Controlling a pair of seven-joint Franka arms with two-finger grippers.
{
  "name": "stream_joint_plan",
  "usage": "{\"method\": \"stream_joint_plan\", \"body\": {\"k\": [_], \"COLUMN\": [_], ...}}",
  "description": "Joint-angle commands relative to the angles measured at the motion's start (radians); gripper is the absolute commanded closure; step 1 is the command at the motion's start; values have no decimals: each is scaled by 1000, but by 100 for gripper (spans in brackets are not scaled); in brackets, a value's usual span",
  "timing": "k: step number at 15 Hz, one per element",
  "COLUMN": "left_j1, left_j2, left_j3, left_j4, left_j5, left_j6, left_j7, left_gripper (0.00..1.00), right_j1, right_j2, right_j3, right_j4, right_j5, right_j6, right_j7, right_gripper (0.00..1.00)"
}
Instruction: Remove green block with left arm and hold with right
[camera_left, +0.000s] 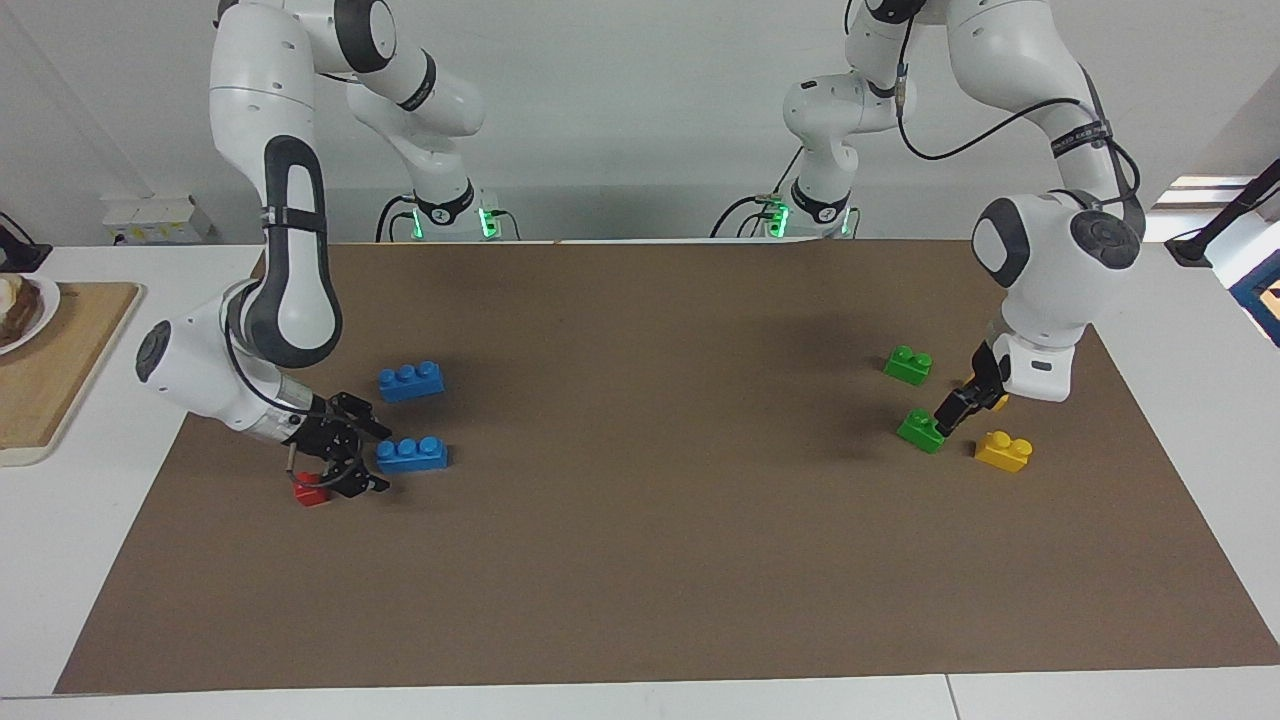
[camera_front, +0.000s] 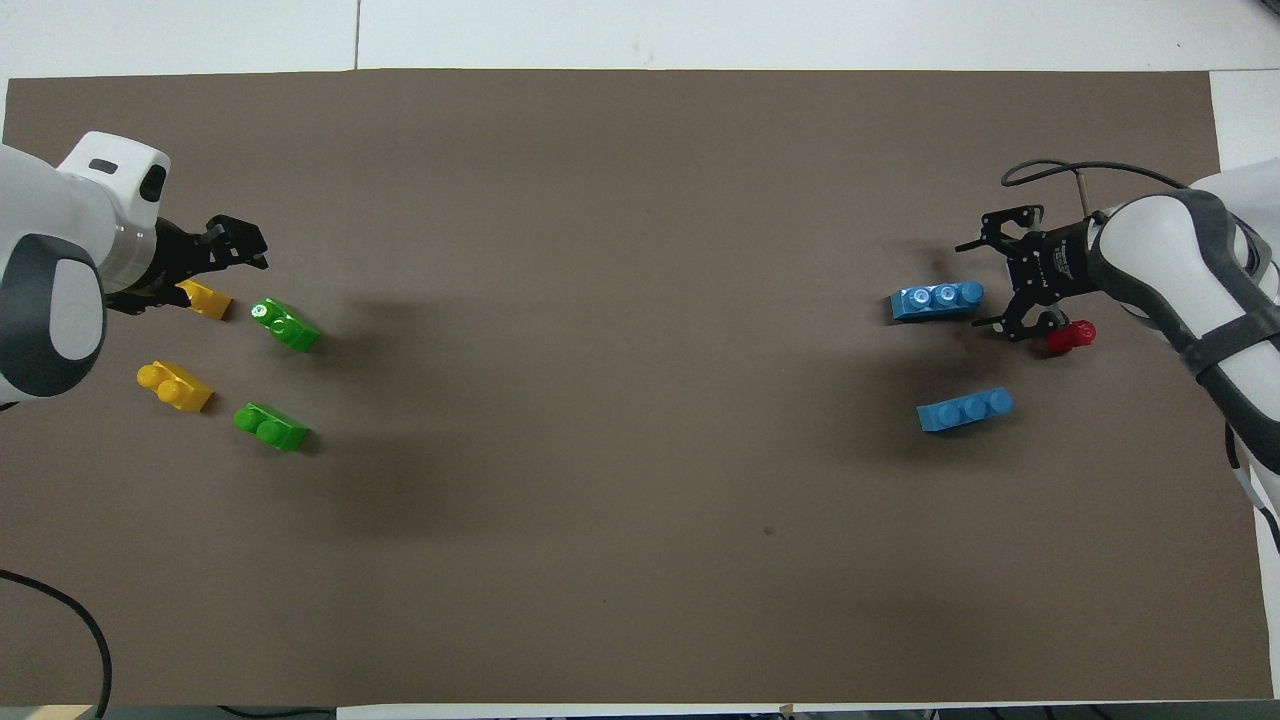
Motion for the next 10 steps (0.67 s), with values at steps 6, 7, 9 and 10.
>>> {"method": "stream_joint_plan", "body": {"k": [6, 7, 9, 10], "left_j1": [-3, -3, -3, -3], "left_j2": [-188, -211, -238, -240], "left_j3": [-13, -15, -27, -31], "left_j4": [22, 30, 62, 90], "left_j5": [-2, -2, -1, -1], "left_j6": [-219, -253, -339, -383], "left_j7": [191, 214, 260, 285], "left_gripper": [0, 0, 0, 0], "right_j1": [58, 61, 69, 71], "right_j2": [-158, -174, -223, -261], "right_j3": [7, 11, 14, 16], "right_j4": [67, 87, 105, 105], "right_j5": [-279, -307, -335, -336], "right_j6": [-78, -107, -170, -203], "right_j7": [1, -27, -128, -212], "right_gripper": [0, 0, 0, 0]}}
